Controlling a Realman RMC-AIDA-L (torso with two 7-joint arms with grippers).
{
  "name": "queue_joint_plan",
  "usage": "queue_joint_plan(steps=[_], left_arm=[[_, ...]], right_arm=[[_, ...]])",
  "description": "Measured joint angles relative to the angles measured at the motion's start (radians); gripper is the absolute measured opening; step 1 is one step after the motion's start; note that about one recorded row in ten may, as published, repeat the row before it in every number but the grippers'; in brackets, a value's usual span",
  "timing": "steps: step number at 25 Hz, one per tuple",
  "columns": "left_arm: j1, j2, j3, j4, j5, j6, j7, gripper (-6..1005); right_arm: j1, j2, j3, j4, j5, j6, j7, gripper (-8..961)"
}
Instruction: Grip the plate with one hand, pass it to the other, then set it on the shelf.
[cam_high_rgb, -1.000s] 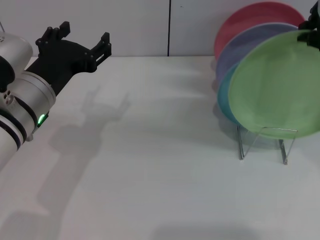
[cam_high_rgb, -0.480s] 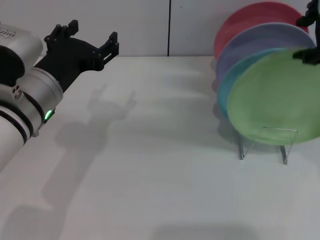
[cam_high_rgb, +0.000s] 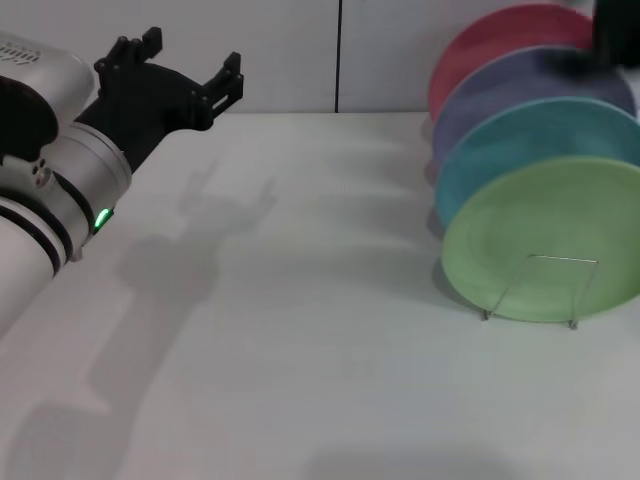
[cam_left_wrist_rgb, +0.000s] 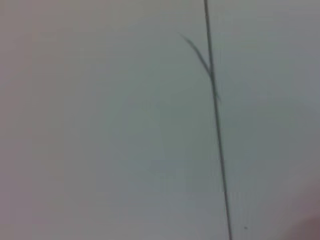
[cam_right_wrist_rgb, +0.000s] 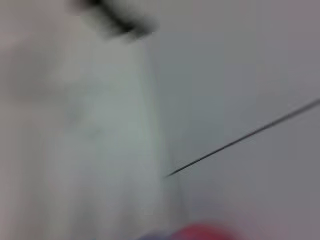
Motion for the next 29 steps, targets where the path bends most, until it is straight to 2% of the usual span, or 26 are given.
queue_joint_plan(steps=[1,2,3,4,5,6,7,9,10,11,12,13,14,15,16,19,20,21,22,23,24,25,26,27,28,29], left_arm=[[0.0,0.0,0.0,0.0,0.0,0.0,0.0,860],[0.001,0.0,-0.013,0.01,0.0,0.028,0.001,860],[0.001,0.0,-0.013,0.01,0.0,0.028,0.001,860],[0.002,0.0,-0.023,0.018,0.001,0.044,0.001,860],[0.006,0.001,-0.036,0.036,0.001,0.084,0.007,860],[0.012,0.0,-0.041,0.065,0.001,0.163,0.022,860],[0.012,0.0,-0.041,0.065,0.001,0.163,0.022,860],[0.015,0.0,-0.042,0.08,0.001,0.199,0.029,860],[0.019,0.0,-0.048,0.113,0.001,0.265,0.034,860],[0.019,0.0,-0.048,0.113,0.001,0.265,0.034,860],[0.021,0.001,-0.052,0.129,0.001,0.291,0.034,860],[0.022,0.001,-0.059,0.152,0.001,0.326,0.034,860],[0.022,0.001,-0.065,0.177,0.001,0.356,0.033,860],[0.021,0.001,-0.07,0.232,-0.003,0.419,0.025,860],[0.021,0.001,-0.07,0.232,-0.003,0.419,0.025,860],[0.019,0.001,-0.07,0.349,-0.004,0.578,-0.011,860],[0.01,0.001,-0.066,0.445,-0.002,0.699,-0.039,860],[0.01,0.001,-0.066,0.445,-0.002,0.699,-0.039,860],[0.002,0.001,-0.063,0.505,-0.001,0.761,-0.063,860],[-0.004,0.0,-0.062,0.543,-0.001,0.795,-0.083,860],[-0.011,0.0,-0.061,0.584,-0.001,0.835,-0.11,860],[-0.031,0.0,-0.06,0.695,0.0,0.936,-0.195,860],[-0.031,0.0,-0.06,0.695,0.0,0.936,-0.195,860],[-0.057,-0.002,-0.061,0.801,-0.001,1.028,-0.25,860],[-0.076,-0.003,-0.061,0.871,-0.002,1.094,-0.279,860],[-0.076,-0.003,-0.061,0.871,-0.002,1.094,-0.279,860]], right_arm=[[0.0,0.0,0.0,0.0,0.0,0.0,0.0,614],[-0.082,0.004,0.031,-0.005,0.107,0.16,0.009,614],[-0.082,0.004,0.031,-0.005,0.107,0.16,0.009,614],[-0.127,0.005,0.051,-0.003,0.175,0.229,0.012,614],[-0.194,0.006,0.129,0.029,0.372,0.327,0.009,614],[-0.243,0.006,0.242,0.115,0.604,0.367,-0.027,614],[-0.243,0.006,0.242,0.115,0.604,0.367,-0.027,614],[-0.261,0.006,0.282,0.161,0.706,0.383,-0.063,614],[-0.332,0.005,0.332,0.296,0.943,0.421,-0.209,614],[-0.332,0.005,0.332,0.296,0.943,0.421,-0.209,614],[-0.416,0.005,0.335,0.422,1.166,0.433,-0.383,614],[-0.416,0.005,0.335,0.422,1.166,0.433,-0.383,614],[-0.473,0.004,0.32,0.502,1.315,0.434,-0.506,614],[-0.563,0.006,0.27,0.652,1.537,0.432,-0.71,614],[-0.563,0.006,0.27,0.652,1.537,0.432,-0.71,614],[-0.653,0.004,0.18,0.912,1.849,0.39,-1.062,614],[-0.669,0.001,0.152,1.109,2.019,0.318,-1.278,614],[-0.669,0.001,0.152,1.109,2.019,0.318,-1.278,614],[-0.656,-0.002,0.153,1.324,2.172,0.233,-1.439,614],[-0.644,-0.004,0.158,1.423,2.241,0.2,-1.49,614],[-0.644,-0.004,0.158,1.423,2.241,0.2,-1.49,614],[-0.621,-0.009,0.172,1.587,2.331,0.165,-1.556,614],[-0.621,-0.009,0.172,1.587,2.331,0.165,-1.556,614],[-0.603,-0.011,0.197,1.695,2.369,0.16,-1.596,614],[-0.603,-0.011,0.197,1.695,2.369,0.16,-1.596,614],[-0.594,-0.012,0.214,1.735,2.377,0.161,-1.608,614]])
